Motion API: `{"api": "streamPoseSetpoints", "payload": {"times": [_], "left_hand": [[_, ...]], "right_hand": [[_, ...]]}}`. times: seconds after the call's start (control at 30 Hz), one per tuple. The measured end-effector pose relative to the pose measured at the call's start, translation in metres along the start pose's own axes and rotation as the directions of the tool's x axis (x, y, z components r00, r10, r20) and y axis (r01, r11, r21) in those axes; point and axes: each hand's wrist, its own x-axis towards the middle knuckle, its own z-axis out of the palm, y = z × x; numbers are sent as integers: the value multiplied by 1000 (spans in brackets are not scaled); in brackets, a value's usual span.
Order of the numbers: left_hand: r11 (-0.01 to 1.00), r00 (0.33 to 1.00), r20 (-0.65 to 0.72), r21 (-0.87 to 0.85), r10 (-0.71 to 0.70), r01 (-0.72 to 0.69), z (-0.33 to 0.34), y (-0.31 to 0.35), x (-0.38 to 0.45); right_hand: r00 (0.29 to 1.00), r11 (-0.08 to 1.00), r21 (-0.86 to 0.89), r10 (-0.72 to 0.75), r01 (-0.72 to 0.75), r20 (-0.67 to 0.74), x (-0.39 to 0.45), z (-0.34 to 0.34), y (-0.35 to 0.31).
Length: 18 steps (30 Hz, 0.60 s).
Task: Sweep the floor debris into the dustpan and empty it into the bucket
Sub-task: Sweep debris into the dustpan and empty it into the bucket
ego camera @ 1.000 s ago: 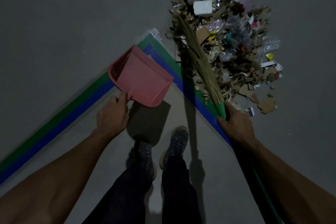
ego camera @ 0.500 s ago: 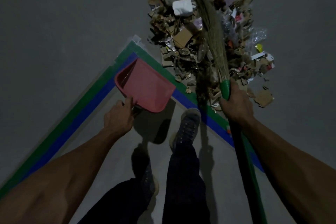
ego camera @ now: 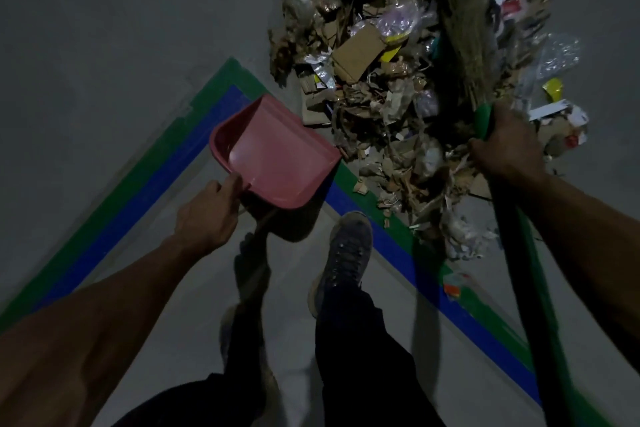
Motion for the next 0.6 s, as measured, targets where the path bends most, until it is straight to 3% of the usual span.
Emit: {"api": "streamPoseSetpoints", "payload": {"times": [0.23,0.47,0.6], "left_hand": [[998,997,52,39,53,-56,-14,17,30],[981,982,33,40,187,-188,-19,64,74],[969,974,32,96,226,-228,-26,88,86]], "right_hand": [[985,993,20,-117,115,124,9,19,7],[974,990,84,-129,115,186,-16,45,9],[981,986,100,-143,130,132,-32,48,14]]}}
